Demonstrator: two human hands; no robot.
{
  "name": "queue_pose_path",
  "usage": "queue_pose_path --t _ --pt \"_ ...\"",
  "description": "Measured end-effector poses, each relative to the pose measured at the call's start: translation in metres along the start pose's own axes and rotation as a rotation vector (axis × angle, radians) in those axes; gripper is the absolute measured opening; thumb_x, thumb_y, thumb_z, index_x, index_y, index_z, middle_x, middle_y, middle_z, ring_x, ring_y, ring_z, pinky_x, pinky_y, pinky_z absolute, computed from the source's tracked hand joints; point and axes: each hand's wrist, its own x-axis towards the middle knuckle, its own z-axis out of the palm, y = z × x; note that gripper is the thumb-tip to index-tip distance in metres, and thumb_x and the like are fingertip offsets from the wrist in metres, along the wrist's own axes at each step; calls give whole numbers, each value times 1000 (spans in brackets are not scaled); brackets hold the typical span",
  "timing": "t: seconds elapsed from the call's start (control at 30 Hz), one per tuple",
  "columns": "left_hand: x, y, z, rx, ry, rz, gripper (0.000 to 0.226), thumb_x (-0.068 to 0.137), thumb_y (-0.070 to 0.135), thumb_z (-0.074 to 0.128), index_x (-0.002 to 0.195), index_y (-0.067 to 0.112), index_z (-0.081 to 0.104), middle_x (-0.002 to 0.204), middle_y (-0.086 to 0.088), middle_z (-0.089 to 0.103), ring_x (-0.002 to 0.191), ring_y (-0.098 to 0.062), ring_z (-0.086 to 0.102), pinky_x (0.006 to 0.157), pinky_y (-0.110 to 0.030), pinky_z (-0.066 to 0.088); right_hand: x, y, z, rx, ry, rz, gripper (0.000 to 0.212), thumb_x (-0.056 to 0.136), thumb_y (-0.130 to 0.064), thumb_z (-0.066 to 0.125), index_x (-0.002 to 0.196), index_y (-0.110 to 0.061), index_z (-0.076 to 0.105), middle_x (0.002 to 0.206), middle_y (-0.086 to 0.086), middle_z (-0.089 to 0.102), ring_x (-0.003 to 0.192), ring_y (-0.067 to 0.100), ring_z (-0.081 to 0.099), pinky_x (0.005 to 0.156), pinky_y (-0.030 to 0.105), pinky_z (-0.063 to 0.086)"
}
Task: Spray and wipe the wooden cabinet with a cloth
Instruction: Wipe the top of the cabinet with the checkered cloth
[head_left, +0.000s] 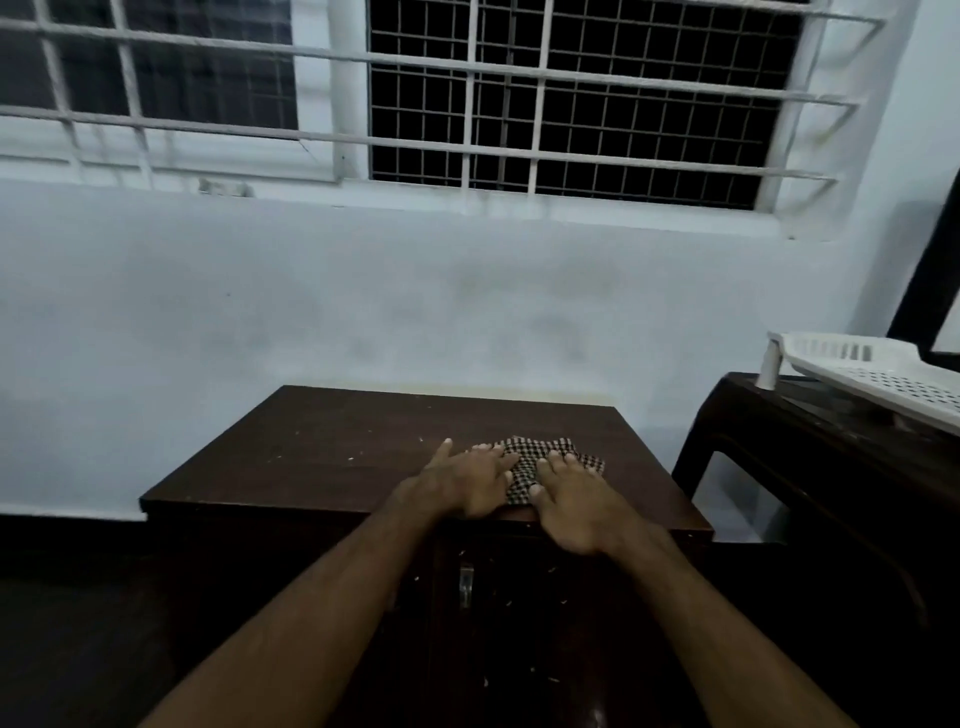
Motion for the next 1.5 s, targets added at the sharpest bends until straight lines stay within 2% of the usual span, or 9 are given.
queue_pose_path --t 0.13,0.37,0.53,0.7,1.0,1.1,1.17,1.4,1.5 --pt "-29 -33 12 -3 31 7 53 109 36 24 161 27 17 169 3 16 156 -13 11 125 -53 -3 -15 -27 15 -14 49 -87 60 107 -40 22 160 -12 21 169 8 17 157 24 12 127 43 12" --pt "-18 -54 -11 52 -39 -81 54 110 31 23 162 25 12 170 -1 10 157 -18 10 126 -53 -2 31 -64 5 25 -55 10 62 108 -41 19 162 -12 10 171 9 2 157 33 -2 126 51 2" --pt "-47 -68 0 149 -33 -49 54 110 31 25 162 24 13 170 1 12 157 -16 12 126 -51 -2 -3 -82 16 -3 -37 -62 63 107 -42 19 162 -12 10 171 9 4 157 30 1 127 49 3" --pt "-38 -85 -14 151 -60 -115 54 109 30 24 162 25 11 170 2 12 157 -14 10 126 -51 -3 24 -104 2 2 -93 -50 63 107 -41 20 161 -12 11 171 10 4 157 33 1 126 54 3" --pt "-66 -102 -7 117 -47 -86 53 110 32 23 162 27 10 170 6 9 157 -11 6 126 -49 -4 4 -130 5 -134 -68 -49 63 106 -41 22 159 -6 17 168 15 16 153 38 15 122 54 20" --pt "-49 -112 -11 111 -71 -98 54 110 31 22 162 27 9 170 6 6 157 -11 4 126 -50 -5 25 -133 1 -86 -116 -39 64 106 -41 21 160 -7 12 170 14 8 156 37 5 124 58 10" --pt "-32 -122 -14 115 -77 -109 54 110 31 22 162 27 8 171 5 6 157 -12 4 126 -50 -4 45 -135 0 -76 -128 -28 65 106 -41 23 160 -7 12 170 14 6 156 37 4 123 60 11" --pt "49 -168 -27 123 -121 -147 54 110 29 22 162 26 8 171 2 5 157 -16 3 124 -54 -1 137 -137 -2 -167 -115 -8 65 103 -46 27 157 -10 27 166 12 25 149 35 29 118 59 28" --pt "87 -190 -31 110 -137 -157 54 110 30 24 162 28 8 171 1 5 157 -18 4 124 -53 0 184 -132 0 -183 -116 -19 66 103 -49 23 157 -12 25 166 11 23 151 35 26 119 58 26"
